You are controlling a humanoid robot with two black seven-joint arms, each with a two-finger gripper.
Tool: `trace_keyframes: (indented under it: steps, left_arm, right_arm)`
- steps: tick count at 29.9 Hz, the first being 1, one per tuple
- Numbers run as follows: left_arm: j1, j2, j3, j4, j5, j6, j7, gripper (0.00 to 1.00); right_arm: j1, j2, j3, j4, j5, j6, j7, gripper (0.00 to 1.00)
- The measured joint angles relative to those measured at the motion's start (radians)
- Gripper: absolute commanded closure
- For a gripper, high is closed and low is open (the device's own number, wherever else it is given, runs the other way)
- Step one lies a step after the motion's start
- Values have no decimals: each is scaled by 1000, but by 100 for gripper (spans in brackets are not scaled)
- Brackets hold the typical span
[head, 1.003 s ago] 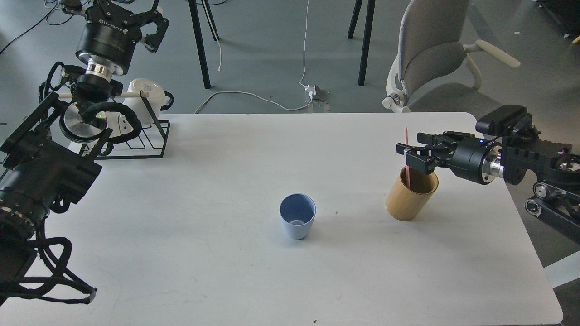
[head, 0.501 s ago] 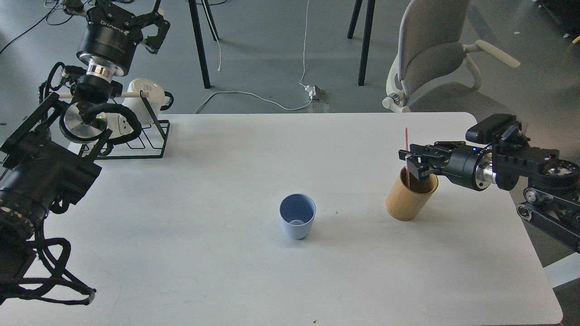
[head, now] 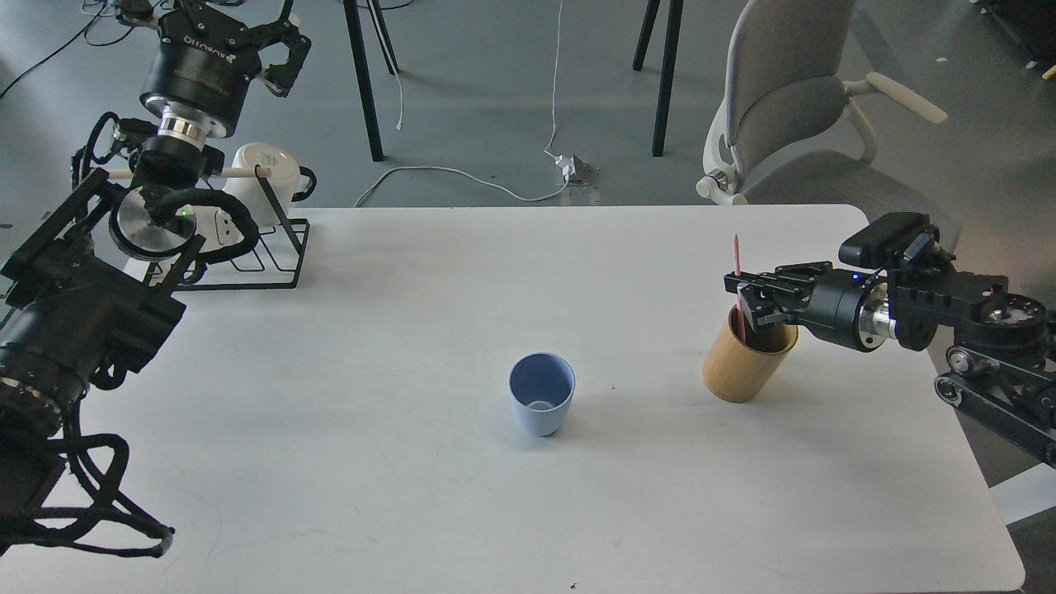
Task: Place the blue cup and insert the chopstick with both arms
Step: 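Lift the pink stick up out of the tan cup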
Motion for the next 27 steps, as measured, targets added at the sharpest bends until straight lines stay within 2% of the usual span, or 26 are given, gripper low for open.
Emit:
trace_keyframes:
  steps: [8, 17, 23, 27]
  left_arm:
    - [-4, 1, 0, -1, 0, 0, -1, 1]
    - [-4, 3, 0, -2, -1, 0, 0, 1]
    - [-5, 14, 0, -2, -1, 0, 2, 1]
    - [-5, 22, 1, -2, -1, 0, 4, 1]
  right_arm:
    - [13, -86, 2, 28, 2, -49, 20, 100]
    - [66, -238, 106, 240, 73, -46, 23, 100]
    - [154, -242, 173, 290, 173, -39, 18, 100]
    - [199, -174, 176, 295, 219, -42, 17, 100]
